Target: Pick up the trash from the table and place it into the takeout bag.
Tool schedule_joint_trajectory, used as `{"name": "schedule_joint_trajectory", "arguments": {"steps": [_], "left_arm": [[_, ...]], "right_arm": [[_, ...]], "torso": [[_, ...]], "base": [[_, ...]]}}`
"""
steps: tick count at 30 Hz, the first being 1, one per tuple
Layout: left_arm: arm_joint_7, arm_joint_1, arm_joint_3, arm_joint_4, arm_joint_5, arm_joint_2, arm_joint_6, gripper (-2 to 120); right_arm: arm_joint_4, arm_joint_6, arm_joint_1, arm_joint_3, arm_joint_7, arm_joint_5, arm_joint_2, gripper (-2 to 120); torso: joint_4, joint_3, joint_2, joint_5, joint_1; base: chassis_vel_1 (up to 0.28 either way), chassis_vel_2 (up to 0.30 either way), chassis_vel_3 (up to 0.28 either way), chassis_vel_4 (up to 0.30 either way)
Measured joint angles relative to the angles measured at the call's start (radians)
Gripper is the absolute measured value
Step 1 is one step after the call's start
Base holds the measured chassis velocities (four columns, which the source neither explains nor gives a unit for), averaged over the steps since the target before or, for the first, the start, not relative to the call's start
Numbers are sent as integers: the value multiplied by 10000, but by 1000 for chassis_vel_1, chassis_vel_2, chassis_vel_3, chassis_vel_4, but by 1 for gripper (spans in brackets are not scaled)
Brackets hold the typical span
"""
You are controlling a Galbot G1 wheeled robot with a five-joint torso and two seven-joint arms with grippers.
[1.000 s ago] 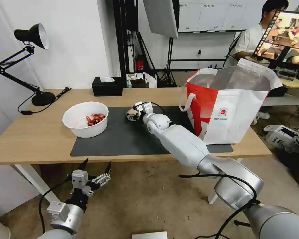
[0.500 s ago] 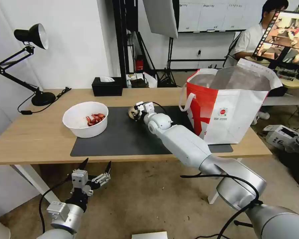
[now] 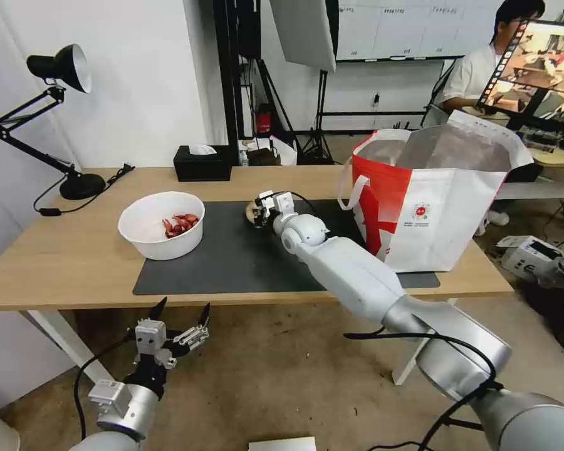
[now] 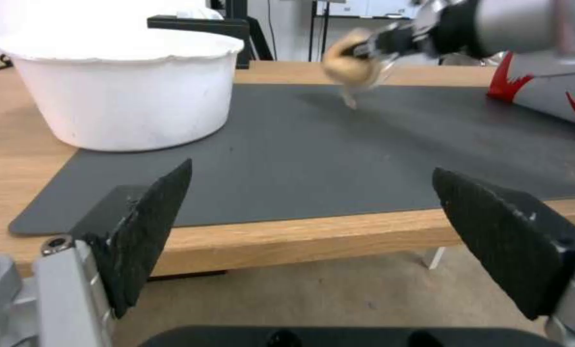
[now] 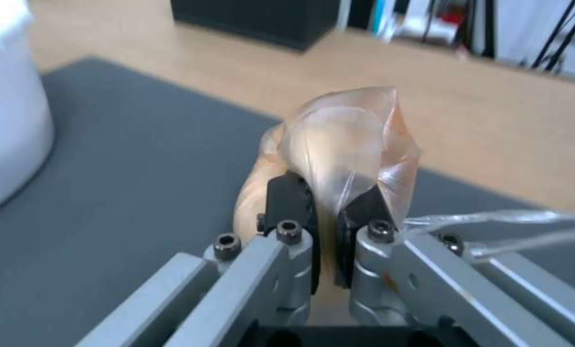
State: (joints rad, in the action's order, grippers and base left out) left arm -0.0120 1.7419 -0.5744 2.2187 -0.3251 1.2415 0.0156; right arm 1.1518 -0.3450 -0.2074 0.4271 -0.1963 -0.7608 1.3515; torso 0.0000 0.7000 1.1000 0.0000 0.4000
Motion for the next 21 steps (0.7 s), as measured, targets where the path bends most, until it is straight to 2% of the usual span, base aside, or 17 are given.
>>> {"name": "schedule_joint_trajectory", "arguments": {"steps": [1,2,5,6,9,10,13,16,21], "left_arm": [[2,19,-20,0,-6,-9,-24,100],[2,19,-20,0,-6,-9,-24,100],[11,26,-61,-10,-136,-41,-97,100],[11,26,-61,-10,-136,-41,-97,100],[18,-5,-64,-57,-162,-61,-105,100],[18,-5,-64,-57,-162,-61,-105,100],[19,52,-37,-29,-135,-36,-105,100],[21,91,-36,-3,-81,-35,-104,100],[29,117,0,32,-26,-17,-82,100]], "right_arm": [[704,162,-173,65,-294,13,-403,3],[704,162,-173,65,-294,13,-403,3],[2476,683,-630,183,-1121,-53,-1269,3],[2476,683,-630,183,-1121,-53,-1269,3],[4153,1532,-1209,188,-1777,157,-2082,3],[4153,1532,-1209,188,-1777,157,-2082,3],[5361,2244,-1703,-180,-2145,650,-2711,2],[5961,2628,-1894,-608,-2280,915,-3129,2],[6384,3232,-1934,-1280,-2342,1117,-3788,2]], "torso": [[-2,0,-1,1,0],[-2,0,-1,1,0],[-3,0,0,2,0],[-3,0,0,2,0],[0,0,0,1,-1],[0,0,0,1,-1],[-1,-1,0,3,-1],[0,0,0,2,-2],[-2,0,0,2,-2]], "base": [[0,0,0,0],[0,0,0,0],[0,0,0,0],[0,0,0,0],[0,0,0,0],[0,0,0,0],[0,0,0,0],[0,0,0,0],[0,0,0,0]]}}
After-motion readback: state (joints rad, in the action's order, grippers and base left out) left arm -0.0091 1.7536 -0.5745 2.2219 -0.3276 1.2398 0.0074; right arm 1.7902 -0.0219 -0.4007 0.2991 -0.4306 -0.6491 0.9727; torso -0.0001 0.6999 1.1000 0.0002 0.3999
